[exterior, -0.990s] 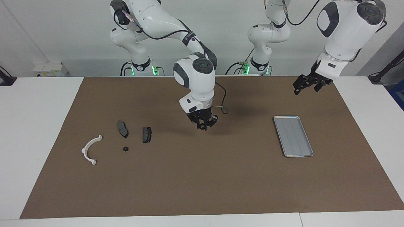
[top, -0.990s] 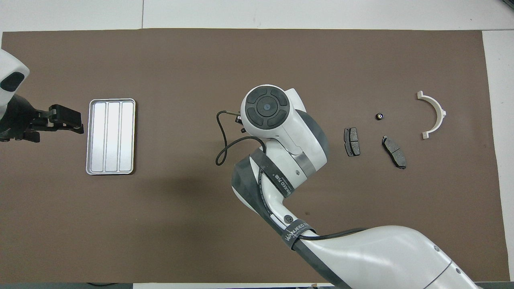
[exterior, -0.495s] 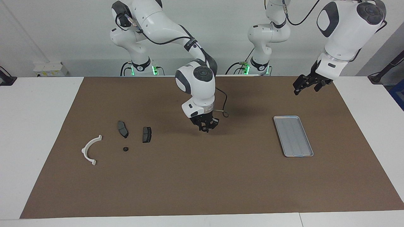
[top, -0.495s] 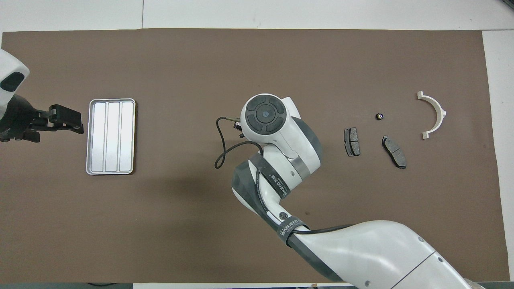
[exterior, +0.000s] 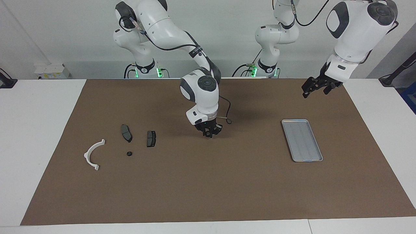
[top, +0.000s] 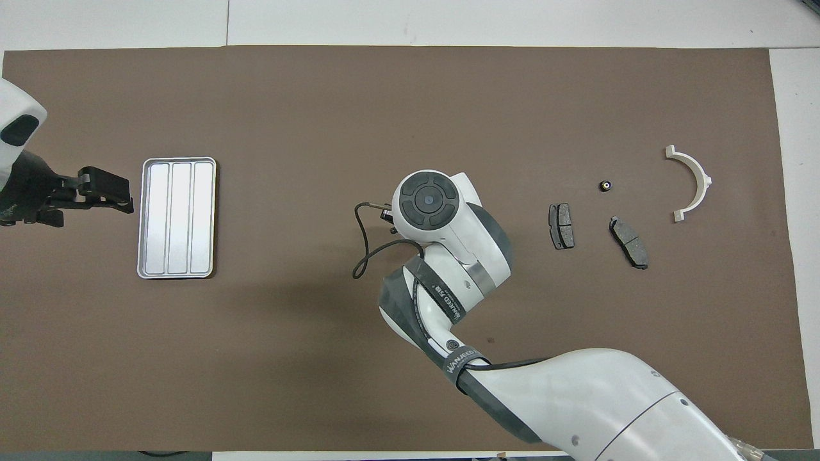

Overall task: Pick bearing gear from pile to tray
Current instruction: 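Carry the bearing gear to the table center and open the right gripper, then move the right gripper back to the pile while the left gripper reaches center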

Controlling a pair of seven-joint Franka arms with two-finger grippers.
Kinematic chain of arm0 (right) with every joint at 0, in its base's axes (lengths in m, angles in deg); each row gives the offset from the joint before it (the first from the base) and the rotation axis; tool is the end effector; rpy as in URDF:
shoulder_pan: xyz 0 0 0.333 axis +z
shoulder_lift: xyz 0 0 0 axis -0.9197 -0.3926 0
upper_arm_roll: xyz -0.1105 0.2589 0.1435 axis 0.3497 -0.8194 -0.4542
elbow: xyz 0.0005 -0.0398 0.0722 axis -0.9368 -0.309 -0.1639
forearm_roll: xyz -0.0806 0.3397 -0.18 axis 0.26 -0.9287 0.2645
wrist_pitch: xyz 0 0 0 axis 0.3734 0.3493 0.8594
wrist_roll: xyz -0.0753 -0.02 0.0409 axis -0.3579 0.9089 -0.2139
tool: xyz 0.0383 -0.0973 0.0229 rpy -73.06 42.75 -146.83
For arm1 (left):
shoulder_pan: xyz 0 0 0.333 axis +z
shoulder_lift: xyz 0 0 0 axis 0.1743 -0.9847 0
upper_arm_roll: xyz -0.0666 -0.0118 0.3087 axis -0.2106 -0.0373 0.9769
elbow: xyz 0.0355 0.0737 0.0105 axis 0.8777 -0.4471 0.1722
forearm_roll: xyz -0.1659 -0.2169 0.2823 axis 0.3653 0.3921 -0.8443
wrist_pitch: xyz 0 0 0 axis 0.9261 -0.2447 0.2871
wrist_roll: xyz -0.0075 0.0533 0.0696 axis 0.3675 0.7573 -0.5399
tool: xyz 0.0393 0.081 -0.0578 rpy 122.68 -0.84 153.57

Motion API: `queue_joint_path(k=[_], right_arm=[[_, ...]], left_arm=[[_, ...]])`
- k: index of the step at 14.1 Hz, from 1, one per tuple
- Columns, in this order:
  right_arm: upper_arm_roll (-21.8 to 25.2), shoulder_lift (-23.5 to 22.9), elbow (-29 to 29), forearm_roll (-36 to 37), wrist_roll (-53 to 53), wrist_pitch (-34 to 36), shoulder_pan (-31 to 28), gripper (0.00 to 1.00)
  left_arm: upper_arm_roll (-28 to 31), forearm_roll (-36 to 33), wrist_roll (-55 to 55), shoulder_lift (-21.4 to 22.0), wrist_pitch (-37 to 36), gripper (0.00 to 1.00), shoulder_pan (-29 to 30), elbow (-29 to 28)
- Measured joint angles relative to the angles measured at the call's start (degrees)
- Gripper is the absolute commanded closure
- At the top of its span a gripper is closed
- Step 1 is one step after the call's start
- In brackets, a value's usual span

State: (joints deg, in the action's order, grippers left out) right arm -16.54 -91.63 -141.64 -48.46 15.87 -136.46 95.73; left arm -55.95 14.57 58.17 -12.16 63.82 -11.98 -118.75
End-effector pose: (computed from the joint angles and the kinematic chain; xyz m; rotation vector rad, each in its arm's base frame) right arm 0.5573 0.3761 0.3024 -3.0700 0.5293 -0.0731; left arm 0.5504 -0.0429 0.5860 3.1273 0.1818 -0.1018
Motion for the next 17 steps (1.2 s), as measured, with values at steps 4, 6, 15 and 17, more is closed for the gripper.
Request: queue_joint_path(k=[4,6,15,17], right_arm=[[0.0,0.0,-1.9,0.0,0.2,-1.7,0.0,0.84],[0.0,0.0,-2.2,0.0,0.2,-1.8,0.0,0.22],[0.5,4.8,5.1,-0.9,12.8,6.6,-8.6,0.03],[0.5,6.4,5.3,-1.4,24.9,7.3,-14.7,0.02]], left_arm=[[0.0,0.0,0.0,0.0,0.0,0.0,0.0,0.0],[0.0,0.0,0.0,0.0,0.0,0.0,0.0,0.0],[-0.7,0.0,0.0,0.0,0.0,0.0,-0.1,0.0],[-0.7,0.0,0.0,0.0,0.0,0.0,-0.1,0.0]])
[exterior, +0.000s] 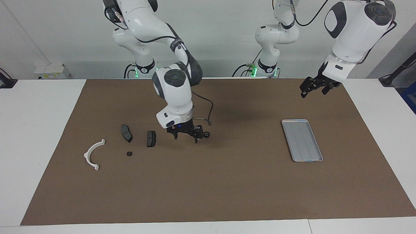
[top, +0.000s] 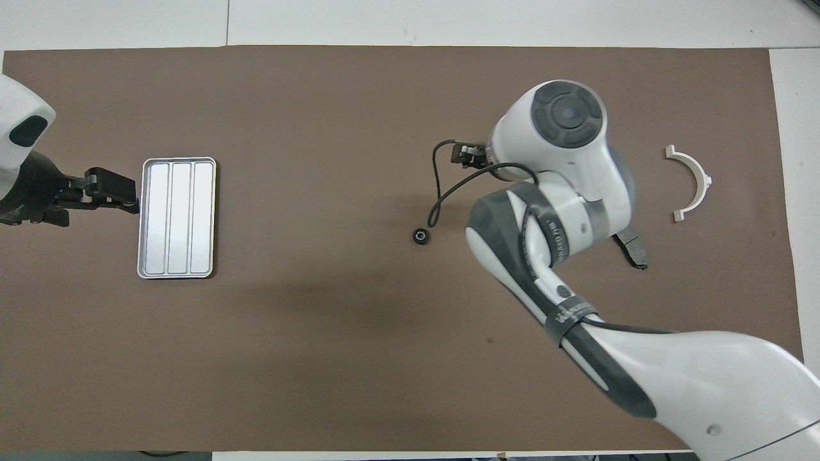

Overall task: Pick bearing gear from pile to tray
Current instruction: 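Move the right gripper back to the pile while the left gripper reaches center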

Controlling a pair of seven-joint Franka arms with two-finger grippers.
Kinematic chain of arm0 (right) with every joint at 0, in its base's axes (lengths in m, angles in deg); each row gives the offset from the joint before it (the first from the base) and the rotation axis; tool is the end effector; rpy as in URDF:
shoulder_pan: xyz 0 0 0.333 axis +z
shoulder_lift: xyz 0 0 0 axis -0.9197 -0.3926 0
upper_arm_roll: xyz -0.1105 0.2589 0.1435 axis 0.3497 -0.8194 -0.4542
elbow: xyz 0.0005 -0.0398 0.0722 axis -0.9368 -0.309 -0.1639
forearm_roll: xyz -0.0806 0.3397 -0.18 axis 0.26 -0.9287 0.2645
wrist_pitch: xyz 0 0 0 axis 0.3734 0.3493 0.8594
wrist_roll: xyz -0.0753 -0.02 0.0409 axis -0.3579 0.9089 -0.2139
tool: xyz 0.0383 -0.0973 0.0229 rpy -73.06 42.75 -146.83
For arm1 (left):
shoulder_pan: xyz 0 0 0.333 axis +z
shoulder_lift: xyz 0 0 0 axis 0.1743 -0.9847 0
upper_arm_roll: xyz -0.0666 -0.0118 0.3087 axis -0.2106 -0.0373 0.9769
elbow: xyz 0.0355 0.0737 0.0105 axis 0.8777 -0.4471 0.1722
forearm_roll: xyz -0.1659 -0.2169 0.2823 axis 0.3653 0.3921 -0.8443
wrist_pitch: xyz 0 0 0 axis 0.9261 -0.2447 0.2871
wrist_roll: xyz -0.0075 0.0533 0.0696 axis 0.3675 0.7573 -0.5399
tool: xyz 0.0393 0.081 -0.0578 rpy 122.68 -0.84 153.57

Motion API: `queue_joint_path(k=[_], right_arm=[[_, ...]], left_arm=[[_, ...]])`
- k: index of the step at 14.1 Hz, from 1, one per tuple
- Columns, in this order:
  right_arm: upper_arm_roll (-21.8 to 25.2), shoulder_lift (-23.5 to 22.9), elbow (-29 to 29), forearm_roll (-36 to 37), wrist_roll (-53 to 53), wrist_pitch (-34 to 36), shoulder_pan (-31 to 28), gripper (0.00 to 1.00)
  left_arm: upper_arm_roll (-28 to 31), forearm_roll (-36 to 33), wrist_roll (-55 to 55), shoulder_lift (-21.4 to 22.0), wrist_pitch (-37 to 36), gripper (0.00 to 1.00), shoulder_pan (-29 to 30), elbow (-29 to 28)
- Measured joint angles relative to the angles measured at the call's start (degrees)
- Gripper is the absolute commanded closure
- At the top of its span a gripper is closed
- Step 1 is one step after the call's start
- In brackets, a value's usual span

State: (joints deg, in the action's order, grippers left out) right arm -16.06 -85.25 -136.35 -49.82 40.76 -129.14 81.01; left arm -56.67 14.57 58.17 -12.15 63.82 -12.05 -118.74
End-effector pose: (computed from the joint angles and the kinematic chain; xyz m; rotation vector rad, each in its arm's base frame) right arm 0.6424 0.2179 0.4080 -3.0825 0.2948 -0.1865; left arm 0.5498 -0.0505 0.5862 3.1289 0.1602 -0.1013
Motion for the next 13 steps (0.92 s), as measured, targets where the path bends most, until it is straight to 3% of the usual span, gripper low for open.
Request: queue_joint_path(k=[6,13], right_arm=[[0.0,0.4,-0.5,-0.2,29.3,0.6,-11.7,0.01],[0.0,0.5,-5.2,-0.2,36.3,1.0,-14.5,0.02]], left_arm=[[-0.2,0.0,0.0,0.3,0.5,0.0,-0.1,-1.5],[-0.6,0.1,-7.8,1.0,8.9,0.0,-4.6,-7.7]])
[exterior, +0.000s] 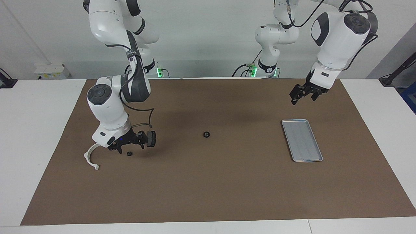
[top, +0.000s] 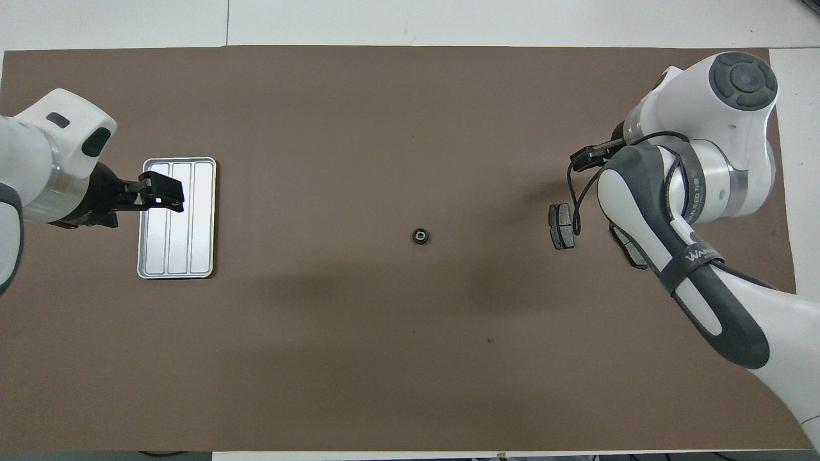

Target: Pick bearing gear from pile to tray

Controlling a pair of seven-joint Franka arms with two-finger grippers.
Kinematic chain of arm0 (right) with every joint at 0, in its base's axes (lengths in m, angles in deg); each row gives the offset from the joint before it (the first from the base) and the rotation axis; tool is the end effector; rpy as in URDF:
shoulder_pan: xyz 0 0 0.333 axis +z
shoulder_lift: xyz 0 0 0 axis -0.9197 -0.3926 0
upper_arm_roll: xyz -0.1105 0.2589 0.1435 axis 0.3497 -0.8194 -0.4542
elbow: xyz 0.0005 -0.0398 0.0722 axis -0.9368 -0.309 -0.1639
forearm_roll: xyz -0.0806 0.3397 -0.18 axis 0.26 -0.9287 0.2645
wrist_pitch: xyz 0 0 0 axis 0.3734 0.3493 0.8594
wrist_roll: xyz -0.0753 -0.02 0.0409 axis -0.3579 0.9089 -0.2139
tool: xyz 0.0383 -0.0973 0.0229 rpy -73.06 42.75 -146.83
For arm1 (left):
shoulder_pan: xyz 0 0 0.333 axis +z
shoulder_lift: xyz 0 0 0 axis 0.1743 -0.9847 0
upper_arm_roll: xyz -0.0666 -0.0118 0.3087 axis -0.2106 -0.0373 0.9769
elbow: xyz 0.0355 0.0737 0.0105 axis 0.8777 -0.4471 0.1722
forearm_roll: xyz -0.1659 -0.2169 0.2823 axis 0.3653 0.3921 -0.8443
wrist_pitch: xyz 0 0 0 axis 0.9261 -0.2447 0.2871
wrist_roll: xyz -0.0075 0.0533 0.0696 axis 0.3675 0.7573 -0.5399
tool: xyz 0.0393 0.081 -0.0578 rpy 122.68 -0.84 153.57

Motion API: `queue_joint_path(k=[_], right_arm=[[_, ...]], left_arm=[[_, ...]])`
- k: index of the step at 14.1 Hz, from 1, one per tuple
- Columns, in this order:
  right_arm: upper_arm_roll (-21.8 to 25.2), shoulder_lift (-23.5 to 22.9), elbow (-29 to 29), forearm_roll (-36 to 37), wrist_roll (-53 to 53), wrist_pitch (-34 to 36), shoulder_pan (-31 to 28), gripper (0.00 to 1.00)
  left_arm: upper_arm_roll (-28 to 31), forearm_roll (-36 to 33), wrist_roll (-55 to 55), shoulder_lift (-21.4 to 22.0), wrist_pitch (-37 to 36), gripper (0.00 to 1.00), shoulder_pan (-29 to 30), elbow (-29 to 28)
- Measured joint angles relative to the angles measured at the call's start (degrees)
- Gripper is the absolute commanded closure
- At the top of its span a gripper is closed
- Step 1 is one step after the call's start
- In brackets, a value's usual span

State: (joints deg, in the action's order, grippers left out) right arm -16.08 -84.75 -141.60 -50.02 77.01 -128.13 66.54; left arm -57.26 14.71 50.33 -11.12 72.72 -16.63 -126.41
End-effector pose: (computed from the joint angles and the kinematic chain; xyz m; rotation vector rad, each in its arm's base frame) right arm 0.6552 0.0506 0.3687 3.1145 0.2994 0.0392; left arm 0.5446 -0.1003 0.5455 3.1219 0.2370 -0.0425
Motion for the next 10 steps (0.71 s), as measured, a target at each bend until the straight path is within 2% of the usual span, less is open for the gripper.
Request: queue_joint_path(k=[3,6,8,10], right_arm=[[0.0,0.1,-3.3,0.0,1.3,-1.5,-0.9,0.02],[0.0,0.1,-5.0,0.0,4.3,-3.1,-3.2,0.02],[0.0,0.0,-5.4,0.0,6.0,-4.4,-4.4,0.02],[0.0,-0.2,-5.8,0.0,6.4,-5.1,-4.8,0.02]], left_arm=[[-0.2,0.1,-9.0,-4.2,4.5,0.0,-5.8,-0.5],[-0.2,1.7,-13.3,-9.5,9.5,0.0,-9.8,0.1],[-0.2,1.8,-18.7,-14.7,9.6,0.0,-13.5,4.5],[0.0,1.8,-25.1,-22.1,9.4,0.0,-17.7,12.1]])
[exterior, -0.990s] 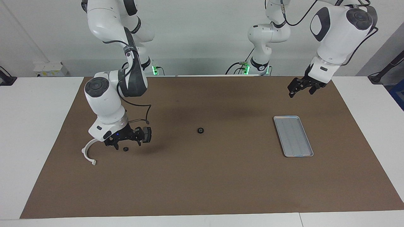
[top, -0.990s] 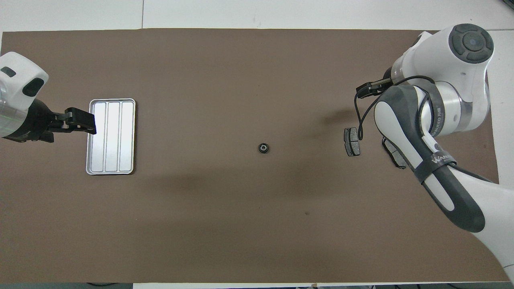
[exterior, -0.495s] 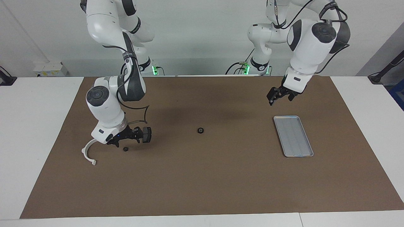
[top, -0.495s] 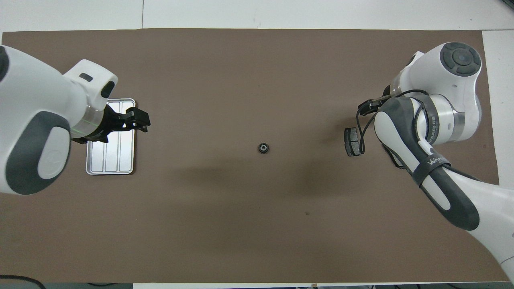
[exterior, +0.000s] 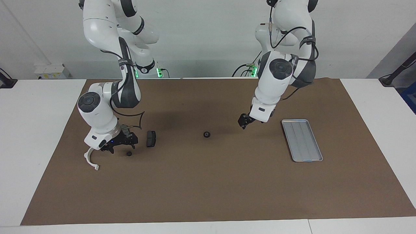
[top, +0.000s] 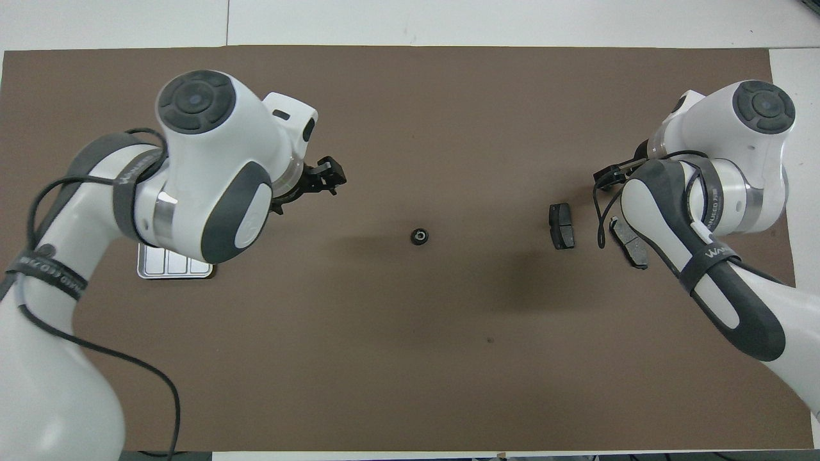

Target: Pick bearing gear from pile to tray

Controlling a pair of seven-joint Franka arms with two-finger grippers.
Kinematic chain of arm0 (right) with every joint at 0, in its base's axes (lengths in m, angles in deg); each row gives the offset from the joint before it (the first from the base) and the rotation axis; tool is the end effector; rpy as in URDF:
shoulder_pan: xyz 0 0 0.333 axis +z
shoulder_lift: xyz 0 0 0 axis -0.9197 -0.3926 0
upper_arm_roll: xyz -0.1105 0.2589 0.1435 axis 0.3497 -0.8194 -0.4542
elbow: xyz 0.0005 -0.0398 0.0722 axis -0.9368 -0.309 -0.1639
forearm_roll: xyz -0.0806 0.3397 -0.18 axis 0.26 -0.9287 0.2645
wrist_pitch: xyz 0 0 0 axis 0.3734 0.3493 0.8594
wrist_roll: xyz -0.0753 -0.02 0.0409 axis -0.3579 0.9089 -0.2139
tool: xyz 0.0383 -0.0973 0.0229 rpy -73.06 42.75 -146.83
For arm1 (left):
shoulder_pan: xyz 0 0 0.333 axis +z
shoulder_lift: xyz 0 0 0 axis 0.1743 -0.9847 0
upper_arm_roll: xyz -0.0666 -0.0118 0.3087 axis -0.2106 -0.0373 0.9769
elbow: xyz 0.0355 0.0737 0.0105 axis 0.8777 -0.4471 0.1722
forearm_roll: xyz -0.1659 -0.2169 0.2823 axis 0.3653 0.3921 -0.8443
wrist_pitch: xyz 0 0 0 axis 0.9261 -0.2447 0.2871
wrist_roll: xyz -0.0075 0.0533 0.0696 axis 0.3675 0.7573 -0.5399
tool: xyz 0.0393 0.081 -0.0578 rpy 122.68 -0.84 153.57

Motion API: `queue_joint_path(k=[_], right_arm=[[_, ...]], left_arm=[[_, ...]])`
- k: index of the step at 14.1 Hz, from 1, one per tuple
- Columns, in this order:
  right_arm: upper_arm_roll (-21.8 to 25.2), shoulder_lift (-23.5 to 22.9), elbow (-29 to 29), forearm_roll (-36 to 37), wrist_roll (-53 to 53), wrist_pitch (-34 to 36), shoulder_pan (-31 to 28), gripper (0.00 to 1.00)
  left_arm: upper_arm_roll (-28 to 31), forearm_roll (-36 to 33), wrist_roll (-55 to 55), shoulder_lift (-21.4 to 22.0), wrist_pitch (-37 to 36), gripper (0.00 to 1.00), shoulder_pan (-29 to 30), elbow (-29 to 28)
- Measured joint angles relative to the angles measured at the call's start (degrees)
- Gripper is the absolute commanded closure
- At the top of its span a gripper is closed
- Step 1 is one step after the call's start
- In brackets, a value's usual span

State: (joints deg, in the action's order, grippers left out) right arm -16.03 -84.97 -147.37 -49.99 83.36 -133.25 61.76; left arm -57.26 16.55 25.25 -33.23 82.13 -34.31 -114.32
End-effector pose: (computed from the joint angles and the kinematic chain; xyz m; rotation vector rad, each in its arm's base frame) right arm 0.6417 -0.0026 0.3284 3.1112 0.3487 0.0139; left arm 0.5849 -0.3085 0.4250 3.0680 0.4618 -0.1061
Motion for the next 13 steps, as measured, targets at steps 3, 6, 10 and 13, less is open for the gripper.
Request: queue_joint_path(k=[3,6,10,13], right_arm=[[0.0,-0.9,-0.2,0.0,0.0,-1.5,0.0,0.02],[-0.1,-2.0,-0.4,0.0,0.0,-2.4,0.0,0.02],[-0.2,-2.8,-0.5,0.0,0.0,-3.0,0.2,0.02],[-0.4,-3.3,-0.5,0.0,0.0,-3.4,0.3,0.02]], left_arm=[[0.9,-0.5,-7.9,-9.4,1.7,0.0,-6.1,7.2],[1.2,-0.6,-12.5,-11.3,7.9,0.0,-9.0,5.8],[1.2,-0.4,-14.0,-11.7,9.0,0.0,-11.1,4.5],[1.3,-0.4,-14.9,-12.2,9.5,0.0,-12.6,4.1]])
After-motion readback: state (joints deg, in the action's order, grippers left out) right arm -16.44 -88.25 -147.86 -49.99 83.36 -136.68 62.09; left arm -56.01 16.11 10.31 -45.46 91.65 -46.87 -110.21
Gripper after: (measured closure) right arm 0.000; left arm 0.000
